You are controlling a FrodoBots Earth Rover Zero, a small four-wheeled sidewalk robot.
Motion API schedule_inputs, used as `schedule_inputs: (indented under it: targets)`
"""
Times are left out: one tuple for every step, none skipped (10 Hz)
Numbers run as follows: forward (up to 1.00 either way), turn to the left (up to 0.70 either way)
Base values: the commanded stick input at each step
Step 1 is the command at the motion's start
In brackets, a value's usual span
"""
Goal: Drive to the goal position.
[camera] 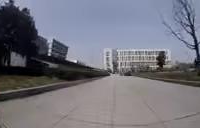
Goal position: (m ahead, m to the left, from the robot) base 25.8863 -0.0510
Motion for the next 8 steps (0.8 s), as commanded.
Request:
schedule_inputs:
  targets:
    - [0.74,0.00]
    - [0.79,0.00]
    - [0.84,0.00]
    - [0.85,0.00]
    - [0.85,0.00]
    - [0.85,0.00]
    - [0.85,0.00]
    - [0.85,0.00]
